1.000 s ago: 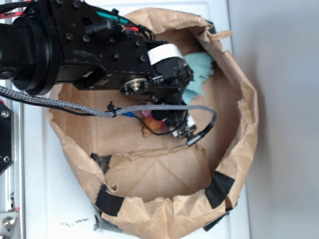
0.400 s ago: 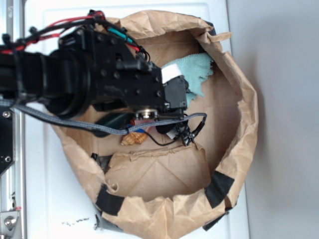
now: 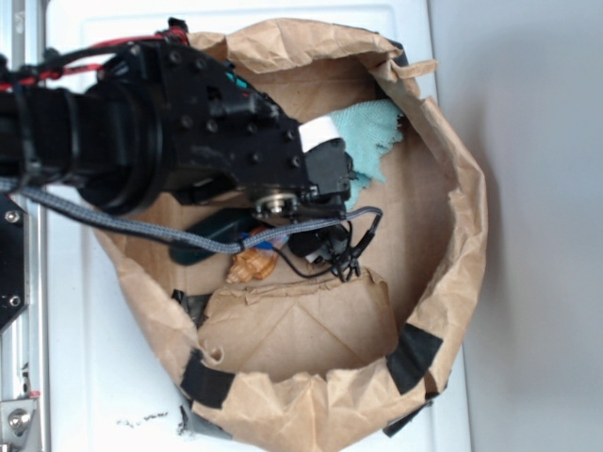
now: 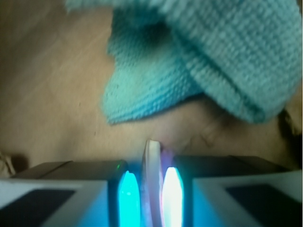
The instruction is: Grab the shell.
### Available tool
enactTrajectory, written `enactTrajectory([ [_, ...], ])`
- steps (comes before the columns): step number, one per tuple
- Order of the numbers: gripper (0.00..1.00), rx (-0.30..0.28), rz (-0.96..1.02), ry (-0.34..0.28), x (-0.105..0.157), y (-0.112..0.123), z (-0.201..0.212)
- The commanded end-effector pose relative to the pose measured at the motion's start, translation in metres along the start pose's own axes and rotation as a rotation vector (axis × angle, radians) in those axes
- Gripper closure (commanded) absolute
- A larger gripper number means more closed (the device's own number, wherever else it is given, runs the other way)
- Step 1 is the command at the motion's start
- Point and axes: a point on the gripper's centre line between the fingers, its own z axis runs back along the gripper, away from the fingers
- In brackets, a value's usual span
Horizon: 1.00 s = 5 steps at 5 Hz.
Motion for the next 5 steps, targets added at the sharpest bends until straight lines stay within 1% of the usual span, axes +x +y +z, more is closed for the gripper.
enactTrajectory([
  [1, 1.0, -0.091, -0.016, -0.033, 0.023, 0.001, 0.045],
  [2, 1.0, -0.11, -0.039, -0.007, 0.026, 0.003, 0.06],
  [4, 1.0, -0.118, -0.096, 0.043, 0.029, 0.007, 0.089],
  [5, 1.0, -0.135, -0.106, 0.045, 0.028, 0.006, 0.101],
])
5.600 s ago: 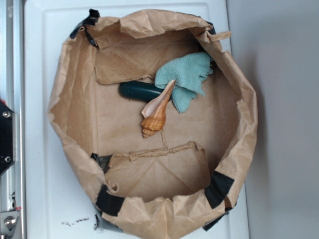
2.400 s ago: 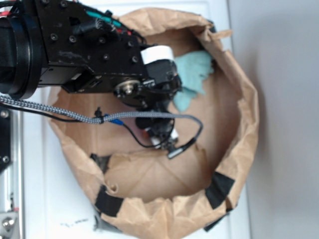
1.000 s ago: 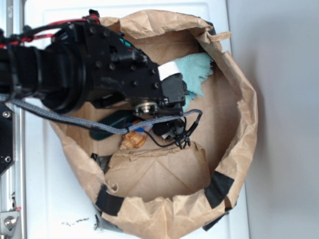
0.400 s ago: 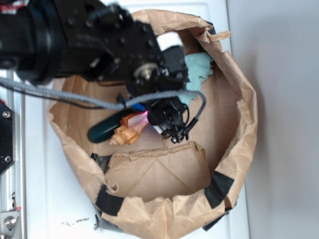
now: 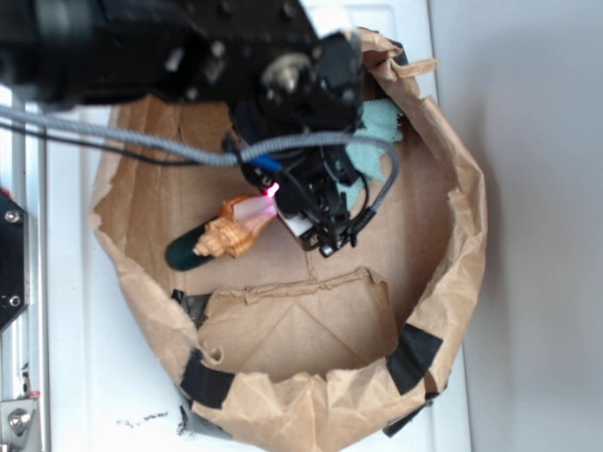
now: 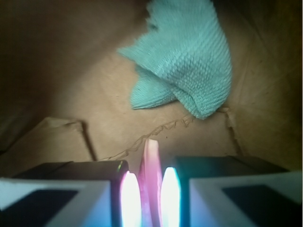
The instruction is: Grab the shell.
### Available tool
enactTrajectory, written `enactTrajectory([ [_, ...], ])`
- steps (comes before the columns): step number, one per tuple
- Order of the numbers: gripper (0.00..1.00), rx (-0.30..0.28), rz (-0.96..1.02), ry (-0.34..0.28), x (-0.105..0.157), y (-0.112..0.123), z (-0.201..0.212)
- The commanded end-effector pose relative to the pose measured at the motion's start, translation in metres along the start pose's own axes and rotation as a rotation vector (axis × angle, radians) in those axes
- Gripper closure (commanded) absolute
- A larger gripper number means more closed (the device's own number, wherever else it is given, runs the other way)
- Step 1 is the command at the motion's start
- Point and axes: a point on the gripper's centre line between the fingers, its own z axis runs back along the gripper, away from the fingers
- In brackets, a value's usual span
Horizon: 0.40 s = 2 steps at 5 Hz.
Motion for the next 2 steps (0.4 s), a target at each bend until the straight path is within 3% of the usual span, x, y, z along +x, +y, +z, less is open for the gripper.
enactTrajectory([
  [1, 1.0, -0.053, -0.006, -0.065, 0.0106, -0.0021, 0.0384],
  [2, 1.0, -0.037, -0.006, -0.063, 0.0102, -0.0042, 0.0394],
])
